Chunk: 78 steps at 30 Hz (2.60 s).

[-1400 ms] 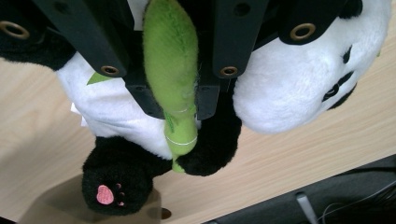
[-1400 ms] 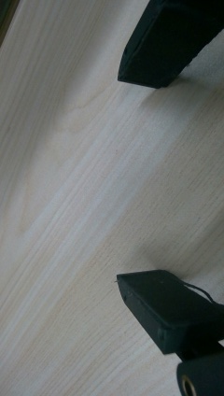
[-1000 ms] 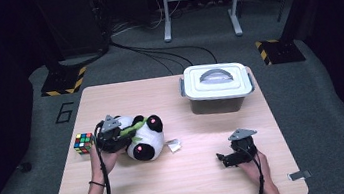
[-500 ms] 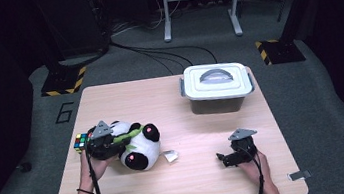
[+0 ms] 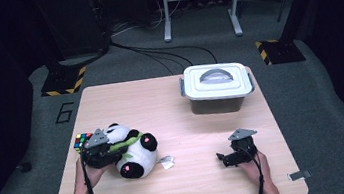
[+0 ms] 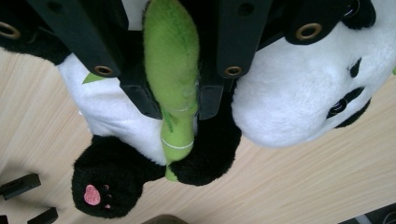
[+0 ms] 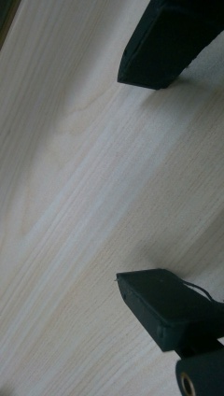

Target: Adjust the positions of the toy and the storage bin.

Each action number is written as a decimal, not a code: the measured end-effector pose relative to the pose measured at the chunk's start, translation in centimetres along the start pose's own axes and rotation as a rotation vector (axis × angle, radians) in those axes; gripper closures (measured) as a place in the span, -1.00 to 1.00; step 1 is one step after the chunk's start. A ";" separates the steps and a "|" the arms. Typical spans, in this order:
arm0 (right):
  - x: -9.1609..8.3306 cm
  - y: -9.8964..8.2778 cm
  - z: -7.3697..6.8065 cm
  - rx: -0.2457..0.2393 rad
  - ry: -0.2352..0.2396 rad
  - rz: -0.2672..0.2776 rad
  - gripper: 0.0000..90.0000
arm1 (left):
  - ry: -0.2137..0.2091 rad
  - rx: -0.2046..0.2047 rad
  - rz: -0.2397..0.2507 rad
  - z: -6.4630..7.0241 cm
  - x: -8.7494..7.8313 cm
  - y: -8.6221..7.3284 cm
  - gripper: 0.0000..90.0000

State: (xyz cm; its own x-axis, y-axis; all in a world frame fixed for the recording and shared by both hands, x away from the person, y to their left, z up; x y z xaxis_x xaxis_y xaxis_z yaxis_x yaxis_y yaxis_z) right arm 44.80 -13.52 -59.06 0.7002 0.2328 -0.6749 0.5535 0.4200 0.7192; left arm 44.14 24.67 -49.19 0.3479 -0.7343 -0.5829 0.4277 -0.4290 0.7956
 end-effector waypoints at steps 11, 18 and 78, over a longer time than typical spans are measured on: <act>0.0 0.0 0.0 -0.001 0.000 0.000 -0.91 | 0.174 -0.037 0.030 0.1 -2.8 0.0 -0.45; 0.0 0.0 0.0 -0.002 0.001 -0.001 -0.91 | 0.274 -0.115 0.083 -0.3 -5.4 -2.0 -0.81; -3.1 3.6 4.0 0.057 0.024 -0.006 -0.90 | 0.420 -0.360 -0.017 -3.2 -2.0 -13.7 -1.00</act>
State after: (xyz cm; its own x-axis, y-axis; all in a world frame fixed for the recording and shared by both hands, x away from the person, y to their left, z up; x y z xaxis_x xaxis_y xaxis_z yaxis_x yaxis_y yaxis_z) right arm 46.45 -16.28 -53.76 0.6864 0.2512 -0.6825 0.5831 0.3706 0.7229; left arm 40.30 33.72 -59.42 0.6099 -0.4244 -0.6693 0.6686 -0.1778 0.7220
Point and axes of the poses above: each handheld gripper's, and its own axes: x roughly forward along the jaws, y roughly out of its top, z roughly to its right, the point moved 9 cm from there along x, roughly forward along the jaws, and after that the axes turned 14 degrees about -y, right-handed, at the moved point
